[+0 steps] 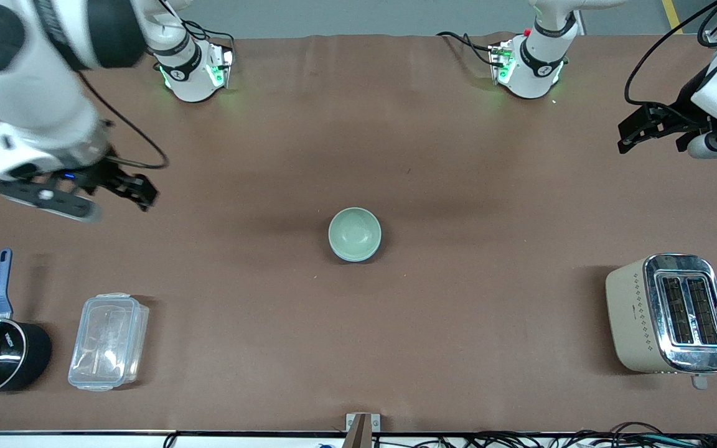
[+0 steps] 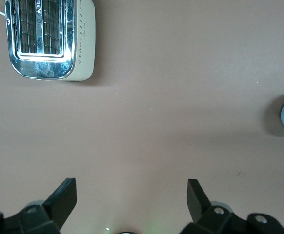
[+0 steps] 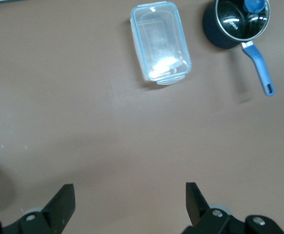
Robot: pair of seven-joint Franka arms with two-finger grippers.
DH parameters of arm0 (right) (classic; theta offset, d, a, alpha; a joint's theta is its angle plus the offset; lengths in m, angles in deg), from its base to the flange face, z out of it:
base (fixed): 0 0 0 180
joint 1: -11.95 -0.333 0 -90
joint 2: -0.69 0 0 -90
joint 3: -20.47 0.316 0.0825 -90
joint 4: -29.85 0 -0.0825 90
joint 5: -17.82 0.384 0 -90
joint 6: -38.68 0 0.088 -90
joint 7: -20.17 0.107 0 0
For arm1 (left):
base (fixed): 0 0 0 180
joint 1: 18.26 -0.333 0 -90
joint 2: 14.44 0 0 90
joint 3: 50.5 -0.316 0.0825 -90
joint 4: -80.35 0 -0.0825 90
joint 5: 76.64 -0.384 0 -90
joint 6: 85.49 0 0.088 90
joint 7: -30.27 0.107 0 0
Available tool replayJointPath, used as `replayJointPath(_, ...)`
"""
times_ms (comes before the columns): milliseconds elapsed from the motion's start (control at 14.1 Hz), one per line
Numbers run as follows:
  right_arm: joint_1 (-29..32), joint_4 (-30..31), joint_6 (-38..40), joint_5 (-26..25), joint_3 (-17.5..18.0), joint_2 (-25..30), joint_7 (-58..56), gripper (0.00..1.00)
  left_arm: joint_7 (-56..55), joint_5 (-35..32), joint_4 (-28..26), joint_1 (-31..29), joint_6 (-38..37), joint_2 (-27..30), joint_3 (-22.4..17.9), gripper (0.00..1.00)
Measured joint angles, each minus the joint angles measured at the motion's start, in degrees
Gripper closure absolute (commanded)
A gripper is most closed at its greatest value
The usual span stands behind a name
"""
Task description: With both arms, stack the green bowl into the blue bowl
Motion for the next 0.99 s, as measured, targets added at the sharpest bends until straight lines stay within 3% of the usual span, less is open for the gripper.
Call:
replayJointPath(212,4.75,-0.42,3.53,3.15,-3.51,4.06,-12.21,0.0,0.0,0.0,-0.01,0.0,0.0,0.0,0.0,0.0)
replayJointPath(496,7.51,-3.85,7.26,7.11,-7.93,5.51,-22.21,0.0,0.0,0.0,0.28,0.28,0.06,-0.19,0.03,0.0)
replayJointPath(991,7.49,-3.85,2.58,8.72,-7.8,4.54,-23.24,0.0,0.0,0.0,0.88,0.33,0.06,-1.11,0.02,0.0)
